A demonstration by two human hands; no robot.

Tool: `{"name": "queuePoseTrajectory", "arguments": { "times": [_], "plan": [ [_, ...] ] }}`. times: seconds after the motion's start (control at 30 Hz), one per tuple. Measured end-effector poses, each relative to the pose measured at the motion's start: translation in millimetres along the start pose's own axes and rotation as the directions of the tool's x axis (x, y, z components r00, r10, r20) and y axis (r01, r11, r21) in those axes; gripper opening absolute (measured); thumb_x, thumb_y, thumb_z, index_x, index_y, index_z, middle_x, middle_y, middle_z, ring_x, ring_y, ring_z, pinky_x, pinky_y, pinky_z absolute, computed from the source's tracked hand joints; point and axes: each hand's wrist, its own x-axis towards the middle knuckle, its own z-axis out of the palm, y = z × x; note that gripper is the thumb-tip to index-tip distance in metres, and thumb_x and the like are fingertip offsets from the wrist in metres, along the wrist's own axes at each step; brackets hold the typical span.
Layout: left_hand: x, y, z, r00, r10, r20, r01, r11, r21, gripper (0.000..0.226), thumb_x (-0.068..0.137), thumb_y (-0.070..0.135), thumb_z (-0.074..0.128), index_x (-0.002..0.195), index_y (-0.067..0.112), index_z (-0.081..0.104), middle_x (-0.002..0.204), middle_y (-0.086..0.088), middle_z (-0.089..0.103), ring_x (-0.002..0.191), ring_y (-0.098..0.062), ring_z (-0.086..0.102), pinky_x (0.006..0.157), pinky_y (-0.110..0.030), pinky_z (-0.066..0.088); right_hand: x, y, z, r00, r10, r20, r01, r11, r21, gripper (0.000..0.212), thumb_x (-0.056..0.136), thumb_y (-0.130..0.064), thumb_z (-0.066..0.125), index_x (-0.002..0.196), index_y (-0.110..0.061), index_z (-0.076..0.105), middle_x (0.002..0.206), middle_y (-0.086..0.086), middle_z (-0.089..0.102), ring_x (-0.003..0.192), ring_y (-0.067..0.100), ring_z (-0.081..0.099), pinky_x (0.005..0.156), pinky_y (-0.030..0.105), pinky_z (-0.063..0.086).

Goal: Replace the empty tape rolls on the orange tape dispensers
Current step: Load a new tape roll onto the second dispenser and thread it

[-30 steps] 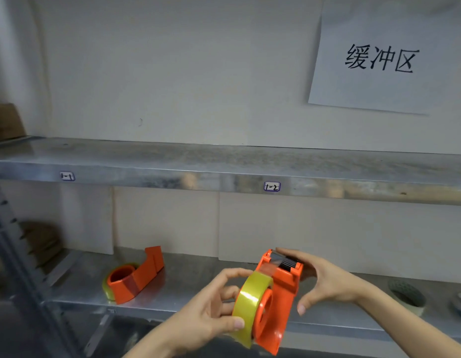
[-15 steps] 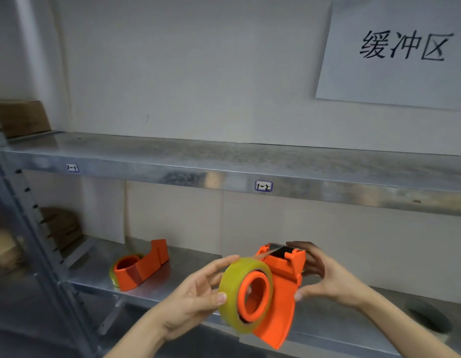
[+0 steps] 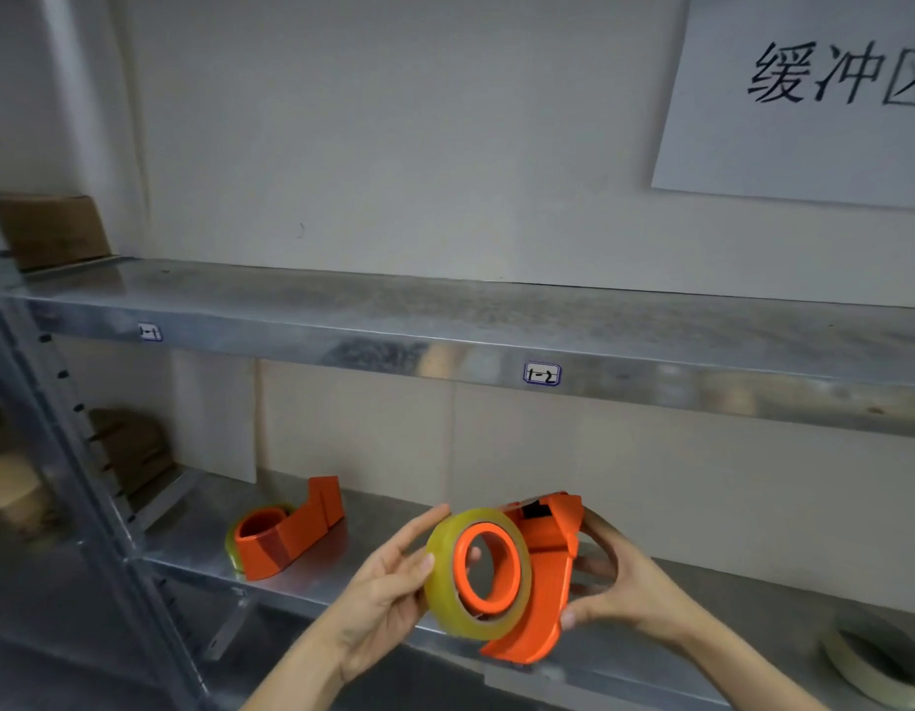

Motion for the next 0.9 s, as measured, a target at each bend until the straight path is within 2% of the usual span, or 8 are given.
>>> {"name": "queuePoseTrajectory", "arguments": {
  "times": [0.07, 0.2, 0.33, 0.47, 0.6, 0.7, 0.8, 0.9],
  "plan": [
    [6.7, -1.9, -9.0, 0.999, 0.012, -0.038, -0.011, 1.000, 0.024, 0.094, 0.054, 0.017, 0.095, 0.136, 0.008, 0.050, 0.125, -0.028, 0.062, 0.106, -0.031, 0.066, 0.092, -0.036, 0.056, 5.3, -0.1, 11.2, 0.999, -0.008, -0.050, 0.009, 1.000, 0.023, 0.096, 0.047, -0.005, 0.092, 0.126, -0.036, 0.046, 0.130, -0.011, 0.056, 0.107, 0.015, 0.065, 0.087, 0.024, 0.052],
    [17.9, -3.7, -33.8, 0.995, 0.009, -0.097, -0.004, 0.999, 0.048, 0.094, 0.044, 0.024, 0.098, 0.127, 0.007, 0.056, 0.113, -0.024, 0.069, 0.096, -0.026, 0.071, 0.078, -0.030, 0.061, 23.2, 7.0, 32.1, 0.994, 0.020, -0.110, -0.015, 0.999, 0.052, 0.098, 0.047, -0.004, 0.092, 0.130, -0.026, 0.045, 0.130, -0.003, 0.058, 0.098, 0.026, 0.070, 0.087, 0.037, 0.055],
    [26.3, -10.5, -65.8, 0.991, -0.006, -0.137, 0.019, 0.995, 0.094, 0.099, 0.033, 0.031, 0.100, 0.121, 0.009, 0.059, 0.105, -0.016, 0.073, 0.087, -0.018, 0.072, 0.071, -0.027, 0.060, 42.9, 16.0, 47.7, 0.987, 0.106, -0.124, -0.097, 0.993, 0.074, 0.097, 0.047, 0.004, 0.090, 0.128, -0.025, 0.046, 0.119, -0.003, 0.066, 0.087, 0.033, 0.071, 0.071, 0.034, 0.057],
    [38.4, -22.9, -99.7, 0.981, -0.006, -0.192, 0.039, 0.985, 0.171, 0.102, 0.026, 0.040, 0.099, 0.116, 0.011, 0.062, 0.105, -0.007, 0.076, 0.092, -0.014, 0.073, 0.070, -0.025, 0.059, 63.8, 25.8, 59.8, 0.968, 0.217, -0.124, -0.215, 0.976, 0.027, 0.097, 0.048, 0.004, 0.089, 0.130, -0.024, 0.045, 0.121, 0.003, 0.063, 0.083, 0.028, 0.072, 0.069, 0.031, 0.057],
    [51.0, -26.6, -130.9, 0.965, 0.014, -0.263, 0.091, 0.918, 0.386, 0.070, 0.049, 0.054, 0.088, 0.110, 0.028, 0.067, 0.118, 0.001, 0.072, 0.110, -0.005, 0.066, 0.093, -0.019, 0.051, 90.4, 31.4, 66.2, 0.950, 0.283, -0.130, -0.291, 0.955, -0.051, 0.096, 0.044, -0.007, 0.093, 0.127, -0.026, 0.049, 0.121, -0.009, 0.061, 0.102, 0.011, 0.066, 0.091, 0.036, 0.054],
    [61.2, -30.3, -151.2, 0.957, 0.045, -0.287, 0.145, 0.782, 0.606, 0.032, 0.076, 0.042, 0.069, 0.108, 0.040, 0.067, 0.123, 0.013, 0.067, 0.117, 0.002, 0.059, 0.104, -0.013, 0.041, 108.1, 37.1, 70.6, 0.937, 0.333, -0.105, -0.342, 0.936, -0.087, 0.101, 0.039, -0.022, 0.096, 0.127, -0.028, 0.048, 0.123, -0.012, 0.058, 0.108, 0.007, 0.062, 0.092, 0.033, 0.054],
    [71.5, -35.4, -167.2, 0.958, 0.054, -0.281, 0.161, 0.710, 0.685, 0.030, 0.094, 0.013, 0.059, 0.123, 0.015, 0.065, 0.122, 0.010, 0.062, 0.125, -0.005, 0.052, 0.091, 0.008, 0.033, 122.3, 46.7, 72.9, 0.928, 0.358, -0.102, -0.369, 0.921, -0.125, 0.106, 0.037, -0.035, 0.095, 0.130, -0.027, 0.046, 0.127, -0.011, 0.054, 0.107, 0.005, 0.062, 0.084, 0.025, 0.056],
    [75.4, -36.6, -180.8, 0.963, 0.082, -0.257, 0.153, 0.618, 0.771, 0.028, 0.096, 0.007, 0.055, 0.120, 0.017, 0.065, 0.117, 0.009, 0.062, 0.120, -0.004, 0.052, 0.084, 0.010, 0.032, 132.0, 41.5, 82.1, 0.931, 0.347, -0.109, -0.358, 0.929, -0.092, 0.081, 0.055, -0.010, 0.088, 0.124, -0.026, 0.049, 0.119, -0.013, 0.057, 0.093, -0.008, 0.064, 0.074, 0.017, 0.053]
  ]
}}
